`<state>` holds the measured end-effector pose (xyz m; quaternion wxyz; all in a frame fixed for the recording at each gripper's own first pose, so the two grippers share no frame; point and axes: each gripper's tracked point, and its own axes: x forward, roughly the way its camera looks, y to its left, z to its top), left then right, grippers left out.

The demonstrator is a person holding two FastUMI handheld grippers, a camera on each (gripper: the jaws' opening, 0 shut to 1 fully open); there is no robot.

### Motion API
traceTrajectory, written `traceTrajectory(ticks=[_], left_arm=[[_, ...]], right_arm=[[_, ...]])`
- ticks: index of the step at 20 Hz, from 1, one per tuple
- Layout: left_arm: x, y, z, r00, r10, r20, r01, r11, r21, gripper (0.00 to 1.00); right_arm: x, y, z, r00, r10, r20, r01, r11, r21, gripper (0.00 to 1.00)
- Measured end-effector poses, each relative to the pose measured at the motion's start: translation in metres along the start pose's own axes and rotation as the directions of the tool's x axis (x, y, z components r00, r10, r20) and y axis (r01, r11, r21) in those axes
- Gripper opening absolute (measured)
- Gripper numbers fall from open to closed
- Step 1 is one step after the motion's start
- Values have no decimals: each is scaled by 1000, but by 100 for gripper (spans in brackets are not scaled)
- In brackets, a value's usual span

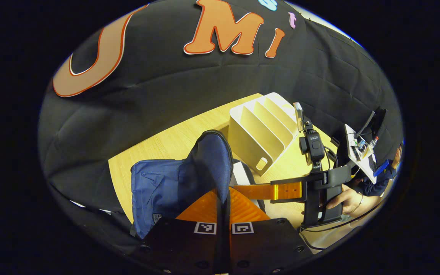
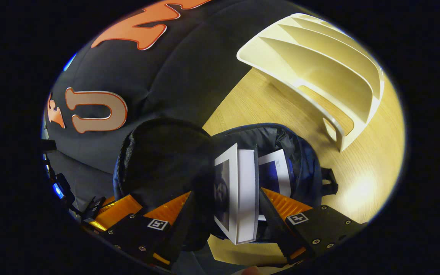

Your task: Open the schoolbag, grab two books from the bookshelf and put them into the schoolbag.

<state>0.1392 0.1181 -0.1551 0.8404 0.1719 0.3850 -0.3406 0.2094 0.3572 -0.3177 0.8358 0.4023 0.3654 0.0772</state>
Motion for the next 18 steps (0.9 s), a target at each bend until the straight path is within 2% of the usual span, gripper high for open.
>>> traceTrajectory(ticks=[7, 13, 17, 18], left_arm=[[3, -5, -5, 1000, -12, -4, 12, 999, -36, 1], [5, -13, -13, 1000, 12, -14, -14, 996, -92, 2], [11, -34, -18, 1000, 16, -24, -20, 989, -147, 7], [13, -45, -19, 1000, 1, -22, -4, 985, -170, 12]], right_arm=[[-30, -2, 20, 999, 5, 49, -4, 1000, -22, 96], [-50, -9, 26, 1000, 18, 26, -17, 999, -51, 97], [-65, -18, 35, 999, 31, -10, -32, 996, -88, 97], [-69, -22, 39, 999, 30, -17, -32, 995, -99, 97]])
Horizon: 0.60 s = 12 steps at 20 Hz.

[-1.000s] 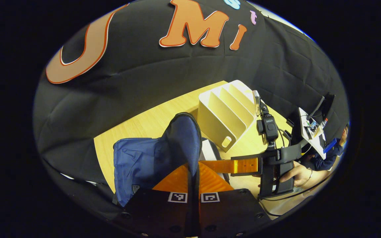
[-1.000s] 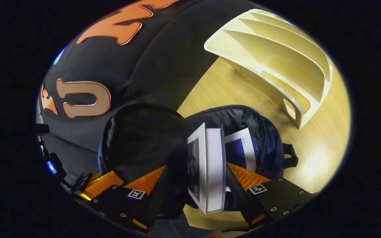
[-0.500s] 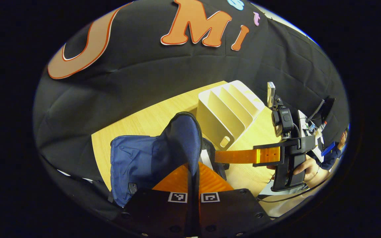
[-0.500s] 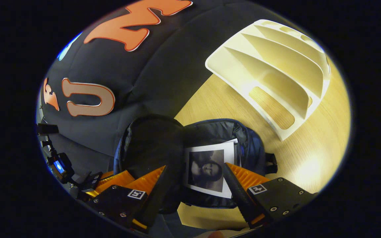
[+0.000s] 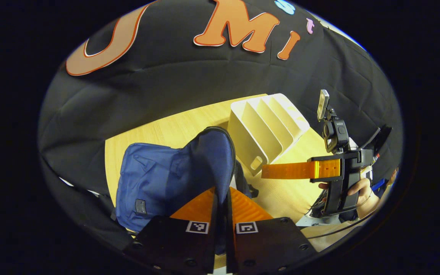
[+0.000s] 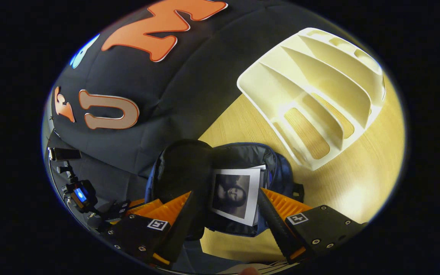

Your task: Open the schoolbag, grab two books from the bookshelf and put them into the schoolbag.

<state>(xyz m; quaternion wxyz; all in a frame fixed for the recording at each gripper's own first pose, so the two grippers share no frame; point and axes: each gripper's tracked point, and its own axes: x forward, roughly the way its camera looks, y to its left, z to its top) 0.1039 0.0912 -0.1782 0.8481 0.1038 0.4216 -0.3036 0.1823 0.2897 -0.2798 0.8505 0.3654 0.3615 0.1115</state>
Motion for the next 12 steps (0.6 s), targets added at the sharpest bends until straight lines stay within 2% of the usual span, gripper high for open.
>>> traceTrajectory(ticks=[1, 3, 5, 6, 9, 12], left_arm=[[3, -12, 0, 1000, -22, 7, 22, 999, -25, 16], [3, -33, 0, 999, -49, 11, 50, 997, -53, 35], [2, -44, 1, 999, -22, 30, 24, 998, -66, 67], [8, -47, 1, 999, -8, 44, 11, 997, -75, 79], [19, -78, 19, 997, 0, 79, 9, 993, -117, 80], [18, -104, 40, 990, 22, 142, -1, 989, -146, 80]], right_arm=[[-6, -3, 3, 1000, 1, -8, -2, 1000, -9, 97], [-16, -7, 8, 1000, 12, -25, -13, 1000, -26, 97], [-27, -14, 12, 999, 15, -41, -17, 999, -46, 97], [-34, -18, 14, 999, 19, -51, -22, 998, -57, 97], [-59, -33, 29, 999, 7, -52, -12, 994, -108, 97], [-94, -58, 59, 999, -44, -1, 42, 977, -211, 97]])
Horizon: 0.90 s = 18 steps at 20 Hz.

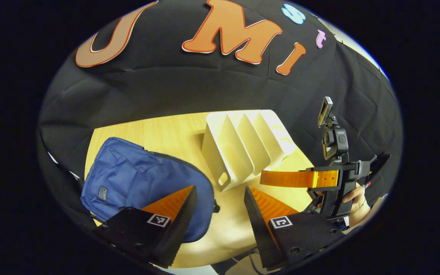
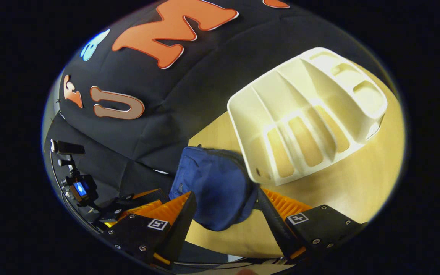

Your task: Open the schoolbag, grab two books from the bookshelf and put them into the schoolbag.

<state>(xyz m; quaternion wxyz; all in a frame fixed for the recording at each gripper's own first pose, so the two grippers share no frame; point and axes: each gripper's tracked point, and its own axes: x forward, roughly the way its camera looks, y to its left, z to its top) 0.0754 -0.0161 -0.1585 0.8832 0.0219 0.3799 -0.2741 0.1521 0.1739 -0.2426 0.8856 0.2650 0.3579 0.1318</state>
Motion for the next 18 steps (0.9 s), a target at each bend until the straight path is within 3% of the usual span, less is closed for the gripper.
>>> traceTrajectory(ticks=[4, 7, 10, 13, 18], left_arm=[[0, -31, 25, 992, 48, 117, -46, 999, -17, 82], [-9, -55, 53, 972, 89, 219, -88, 996, -13, 83], [-23, -74, 72, 931, 141, 337, -159, 987, 27, 91], [-35, -103, 88, 889, 137, 437, -154, 988, 4, 92], [-47, -124, 94, 818, 185, 545, -186, 981, -53, 95]], right_arm=[[-62, -34, 60, 987, -65, 148, 84, 988, -128, 97], [-113, -41, 107, 952, -90, 293, 159, 962, -223, 97], [-171, -40, 143, 885, -104, 454, 276, 901, -333, 97], [-209, -37, 165, 810, -87, 580, 368, 845, -387, 96], [-257, -40, 172, 710, -35, 703, 420, 822, -383, 97]])
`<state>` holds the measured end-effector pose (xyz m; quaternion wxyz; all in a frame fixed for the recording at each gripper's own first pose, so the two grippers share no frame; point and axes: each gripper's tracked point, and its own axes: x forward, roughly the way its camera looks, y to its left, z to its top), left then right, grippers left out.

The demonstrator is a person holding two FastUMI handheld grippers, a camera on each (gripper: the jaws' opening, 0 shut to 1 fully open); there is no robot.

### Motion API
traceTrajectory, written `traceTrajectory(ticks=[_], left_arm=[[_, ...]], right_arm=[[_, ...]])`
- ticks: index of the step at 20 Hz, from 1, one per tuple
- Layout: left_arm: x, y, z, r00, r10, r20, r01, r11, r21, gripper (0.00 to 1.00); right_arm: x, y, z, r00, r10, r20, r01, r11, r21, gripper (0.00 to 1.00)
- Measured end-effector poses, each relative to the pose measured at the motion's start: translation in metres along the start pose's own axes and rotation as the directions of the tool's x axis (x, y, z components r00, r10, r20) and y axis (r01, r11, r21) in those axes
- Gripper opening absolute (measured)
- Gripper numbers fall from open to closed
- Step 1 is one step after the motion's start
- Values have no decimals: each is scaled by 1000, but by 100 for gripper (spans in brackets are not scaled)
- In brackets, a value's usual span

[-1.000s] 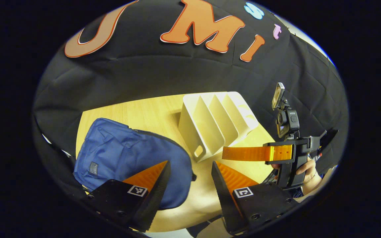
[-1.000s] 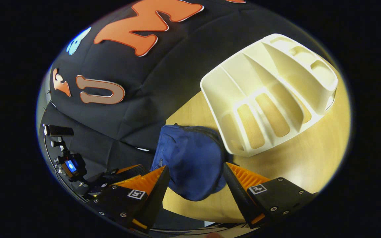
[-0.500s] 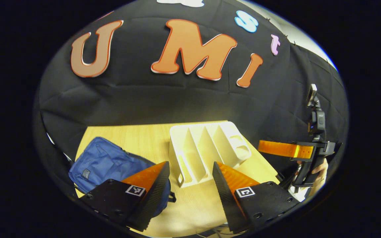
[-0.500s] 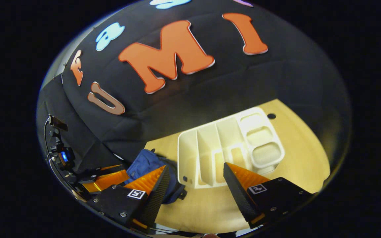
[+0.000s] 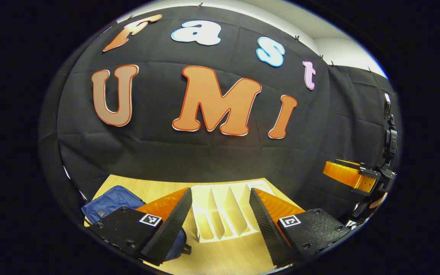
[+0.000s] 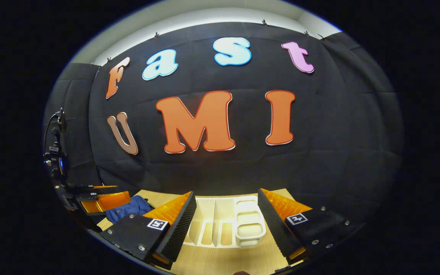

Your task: Open the schoolbag, grab two books from the bookshelf and put them into the schoolbag.

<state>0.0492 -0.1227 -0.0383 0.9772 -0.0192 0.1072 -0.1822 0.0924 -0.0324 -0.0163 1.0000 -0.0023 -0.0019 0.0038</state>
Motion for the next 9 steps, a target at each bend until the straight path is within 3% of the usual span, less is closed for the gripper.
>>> traceTrajectory(ticks=[4, 9], left_arm=[[-8, -4, 27, 986, 48, 159, -48, 999, -4, 96], [-13, 0, 45, 971, 92, 218, -111, 991, 76, 94]], right_arm=[[-9, -11, -4, 1000, -14, 9, 14, 1000, -4, 97], [-10, -9, -5, 1000, -11, 6, 11, 1000, 24, 100]])
